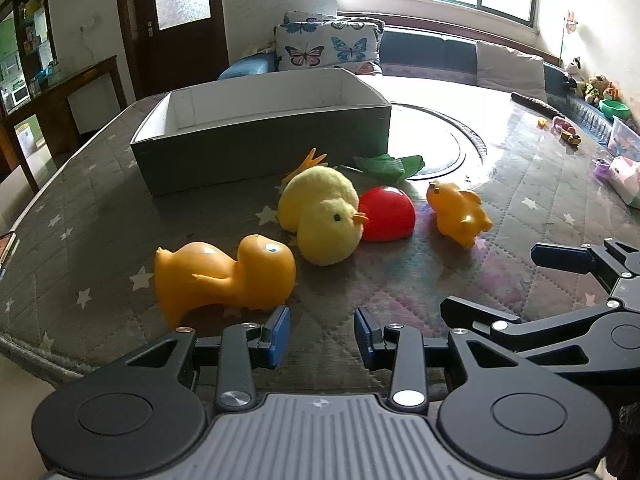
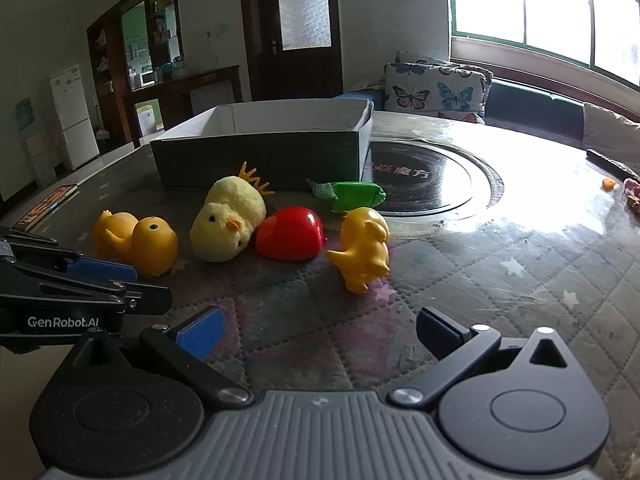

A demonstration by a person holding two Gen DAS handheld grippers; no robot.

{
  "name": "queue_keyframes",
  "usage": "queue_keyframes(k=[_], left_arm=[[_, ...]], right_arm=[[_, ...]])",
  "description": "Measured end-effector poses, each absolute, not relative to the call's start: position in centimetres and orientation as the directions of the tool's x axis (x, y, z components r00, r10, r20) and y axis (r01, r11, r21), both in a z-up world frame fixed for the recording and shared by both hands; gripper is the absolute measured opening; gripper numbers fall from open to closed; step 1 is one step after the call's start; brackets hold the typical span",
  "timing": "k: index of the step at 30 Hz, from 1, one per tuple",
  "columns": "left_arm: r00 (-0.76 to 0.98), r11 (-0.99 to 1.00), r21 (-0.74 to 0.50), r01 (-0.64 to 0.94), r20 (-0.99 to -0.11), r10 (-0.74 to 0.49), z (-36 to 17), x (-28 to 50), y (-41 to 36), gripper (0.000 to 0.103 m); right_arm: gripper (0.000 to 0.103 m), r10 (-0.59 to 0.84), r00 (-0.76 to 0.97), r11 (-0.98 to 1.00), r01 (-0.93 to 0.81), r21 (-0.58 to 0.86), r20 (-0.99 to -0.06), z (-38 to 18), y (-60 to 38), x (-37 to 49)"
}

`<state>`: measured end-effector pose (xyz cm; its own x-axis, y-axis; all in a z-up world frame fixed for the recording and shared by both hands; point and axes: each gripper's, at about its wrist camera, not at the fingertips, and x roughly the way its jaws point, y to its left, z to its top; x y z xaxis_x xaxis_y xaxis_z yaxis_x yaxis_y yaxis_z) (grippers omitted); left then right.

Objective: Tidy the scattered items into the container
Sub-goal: 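Move left tool toward large orange duck while right tool approaches small orange duck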

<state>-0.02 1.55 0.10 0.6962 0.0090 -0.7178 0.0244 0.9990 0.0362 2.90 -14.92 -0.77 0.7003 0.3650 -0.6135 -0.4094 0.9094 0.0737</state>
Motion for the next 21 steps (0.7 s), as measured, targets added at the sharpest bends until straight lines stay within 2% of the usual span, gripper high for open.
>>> queue_keyframes(k=[21], left_arm=[[0.662,1.0,0.015,-0.019,-0.749,0.023,-0.1,0.7,3.4,0.039]], right_arm=[[0.103,0.417,0.661,0.878,-0.471,0.087,-0.624,-1.1,-13.1,4.5]])
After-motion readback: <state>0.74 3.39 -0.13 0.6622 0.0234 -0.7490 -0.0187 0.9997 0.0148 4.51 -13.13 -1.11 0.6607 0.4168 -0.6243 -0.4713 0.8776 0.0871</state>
